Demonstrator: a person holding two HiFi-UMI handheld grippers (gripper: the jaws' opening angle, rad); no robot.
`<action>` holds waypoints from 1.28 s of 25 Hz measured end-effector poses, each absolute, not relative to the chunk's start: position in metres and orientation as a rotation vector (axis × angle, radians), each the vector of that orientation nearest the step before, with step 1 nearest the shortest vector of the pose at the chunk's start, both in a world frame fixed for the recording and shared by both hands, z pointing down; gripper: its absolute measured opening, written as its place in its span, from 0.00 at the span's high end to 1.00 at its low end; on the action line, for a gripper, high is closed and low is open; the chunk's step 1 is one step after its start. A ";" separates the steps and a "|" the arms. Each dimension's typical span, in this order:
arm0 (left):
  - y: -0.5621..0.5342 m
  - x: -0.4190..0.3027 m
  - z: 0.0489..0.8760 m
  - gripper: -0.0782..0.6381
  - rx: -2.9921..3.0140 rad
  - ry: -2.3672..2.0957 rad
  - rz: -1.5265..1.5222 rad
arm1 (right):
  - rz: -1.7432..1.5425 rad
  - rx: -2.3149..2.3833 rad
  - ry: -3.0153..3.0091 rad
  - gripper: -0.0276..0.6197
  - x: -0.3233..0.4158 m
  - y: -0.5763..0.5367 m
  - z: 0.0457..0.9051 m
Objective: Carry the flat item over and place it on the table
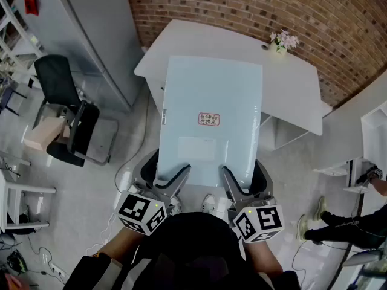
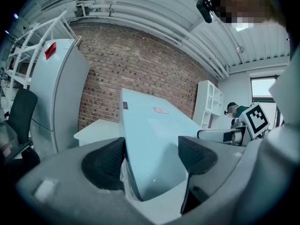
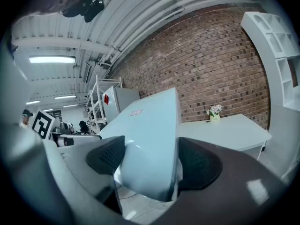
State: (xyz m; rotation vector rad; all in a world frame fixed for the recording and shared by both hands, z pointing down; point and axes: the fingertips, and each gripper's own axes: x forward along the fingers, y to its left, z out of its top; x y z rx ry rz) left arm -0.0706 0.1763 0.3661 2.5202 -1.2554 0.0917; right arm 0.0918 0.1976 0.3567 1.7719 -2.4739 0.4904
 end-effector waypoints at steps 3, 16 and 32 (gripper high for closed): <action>0.176 -0.072 0.367 0.39 2.523 -1.252 0.090 | 0.494 1.774 -2.470 0.40 0.090 0.197 0.358; 0.171 -0.083 0.366 0.39 2.535 -1.243 0.062 | 0.480 1.794 -2.474 0.40 0.079 0.195 0.356; 0.165 -0.136 0.365 0.39 2.527 -1.270 0.013 | 0.453 1.770 -2.487 0.40 0.027 0.185 0.353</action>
